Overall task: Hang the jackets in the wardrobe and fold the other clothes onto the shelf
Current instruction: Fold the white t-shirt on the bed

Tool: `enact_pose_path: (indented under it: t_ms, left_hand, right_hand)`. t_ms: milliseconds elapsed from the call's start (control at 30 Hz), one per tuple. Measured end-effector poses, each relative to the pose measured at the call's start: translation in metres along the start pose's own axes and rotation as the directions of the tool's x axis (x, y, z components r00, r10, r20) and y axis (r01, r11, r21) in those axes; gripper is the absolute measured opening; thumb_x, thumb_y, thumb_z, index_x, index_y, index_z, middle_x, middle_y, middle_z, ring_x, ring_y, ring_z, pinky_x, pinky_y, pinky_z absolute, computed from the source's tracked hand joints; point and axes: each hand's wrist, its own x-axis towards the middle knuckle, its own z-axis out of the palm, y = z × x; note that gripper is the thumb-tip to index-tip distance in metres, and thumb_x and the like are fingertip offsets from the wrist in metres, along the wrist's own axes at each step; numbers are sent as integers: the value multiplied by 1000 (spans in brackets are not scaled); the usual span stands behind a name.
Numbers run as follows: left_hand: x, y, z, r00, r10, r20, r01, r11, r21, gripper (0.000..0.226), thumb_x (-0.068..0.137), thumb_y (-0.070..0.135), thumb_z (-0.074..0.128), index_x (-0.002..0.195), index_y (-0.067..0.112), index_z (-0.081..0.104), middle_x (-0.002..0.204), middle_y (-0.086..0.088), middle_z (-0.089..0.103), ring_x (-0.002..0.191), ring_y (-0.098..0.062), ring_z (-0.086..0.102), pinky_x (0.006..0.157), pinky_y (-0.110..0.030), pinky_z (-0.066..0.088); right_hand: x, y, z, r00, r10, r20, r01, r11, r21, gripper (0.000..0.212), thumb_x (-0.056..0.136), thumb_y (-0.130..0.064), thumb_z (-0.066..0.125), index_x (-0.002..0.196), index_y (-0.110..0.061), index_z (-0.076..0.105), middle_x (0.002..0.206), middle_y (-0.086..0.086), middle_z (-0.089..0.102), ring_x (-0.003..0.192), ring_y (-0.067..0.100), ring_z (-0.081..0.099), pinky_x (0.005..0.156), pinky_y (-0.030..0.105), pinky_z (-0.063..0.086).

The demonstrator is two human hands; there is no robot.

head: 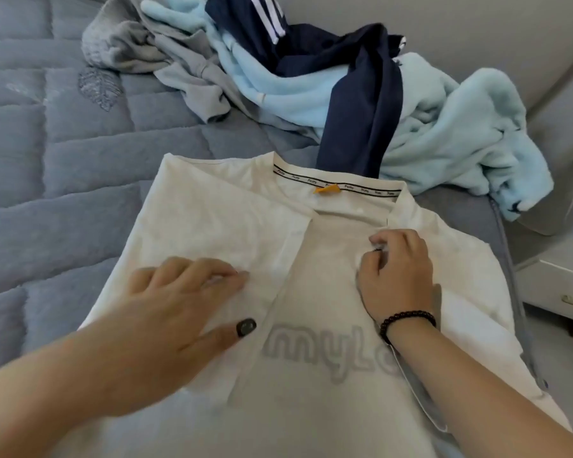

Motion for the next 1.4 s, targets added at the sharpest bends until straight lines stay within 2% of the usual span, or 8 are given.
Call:
enact_pose_path:
  t_ms: [133, 233, 367, 600, 800, 967, 1233, 1400]
  left_hand:
    - [104, 2, -27, 959, -132, -250, 81, 975, -205, 65, 90, 64, 28, 143, 29, 36, 122, 8, 54, 109, -17, 50, 91, -35, 40]
    - [158, 0, -12, 905, -149, -399, 124, 989, -86, 49, 99, 33, 38, 145, 17, 34, 146, -8, 39, 135, -29, 32, 108, -44, 27]
    - [181, -18, 19, 921, -205, -332, 248, 964, 94, 64, 98, 54, 19, 154, 23, 15, 161, 2, 17, 149, -19, 9, 118, -48, 8]
    - [177, -16, 18, 816, -236, -527, 212, 971, -107, 55, 101, 37, 31, 147, 7, 33, 148, -14, 40, 140, -30, 30, 118, -46, 15]
    - [178, -17, 15, 787, -243, -567, 229, 969, -97, 43, 97, 26, 42, 134, 5, 49, 136, -16, 47, 131, -34, 37, 120, -48, 11]
    - [176, -13, 16, 735, -270, -622, 236, 962, -139, 40, 92, 24, 51, 129, 8, 51, 122, -18, 45, 118, -36, 37, 105, -45, 27]
    - [158, 4, 14, 637, -107, -763, 227, 972, 53, 9, 89, 6, 57, 83, 2, 51, 89, -22, 53, 84, -38, 49, 78, -38, 26]
    - [113, 43, 7, 801, 267, -536, -36, 914, 403, 28, 63, -11, 76, 70, 2, 52, 63, -17, 53, 54, -33, 54, 57, -39, 45]
  right_hand:
    - [2, 4, 2, 1000, -8, 5, 8, 1000, -1, 18, 82, -3, 52, 95, -6, 65, 102, 5, 58, 96, 24, 51, 83, 34, 38]
    - [2, 6, 3, 1000, 10, 10, -10, 1000, 9, 20, 81, -4, 51, 98, -7, 61, 100, 5, 56, 93, 25, 50, 81, 35, 38]
    - [3, 3, 1, 995, 102, 19, -103, 992, 69, 39, 82, -10, 51, 121, -10, 49, 111, 3, 51, 99, 22, 49, 86, 35, 41]
    - [60, 14, -43, 965, -48, -257, 117, 959, 258, 38, 73, 8, 49, 109, -3, 56, 122, 9, 51, 116, 22, 48, 100, 43, 40]
    - [101, 46, -28, 884, 61, 464, -125, 986, 110, 44, 80, -20, 70, 121, -18, 56, 115, 0, 56, 101, 18, 55, 80, 29, 45]
    - [98, 53, -20, 937, 92, 338, -193, 940, 280, 20, 78, -14, 70, 77, -31, 59, 71, -9, 60, 57, 8, 56, 42, 13, 40]
    - [68, 41, -84, 959, -32, 280, -38, 970, 241, 27, 77, -20, 74, 71, -28, 49, 69, -11, 54, 57, -6, 51, 47, 6, 37]
    - [31, 36, -130, 897, -174, 407, 184, 983, 14, 12, 90, -27, 58, 101, -26, 53, 86, -12, 56, 78, 13, 50, 55, 25, 34]
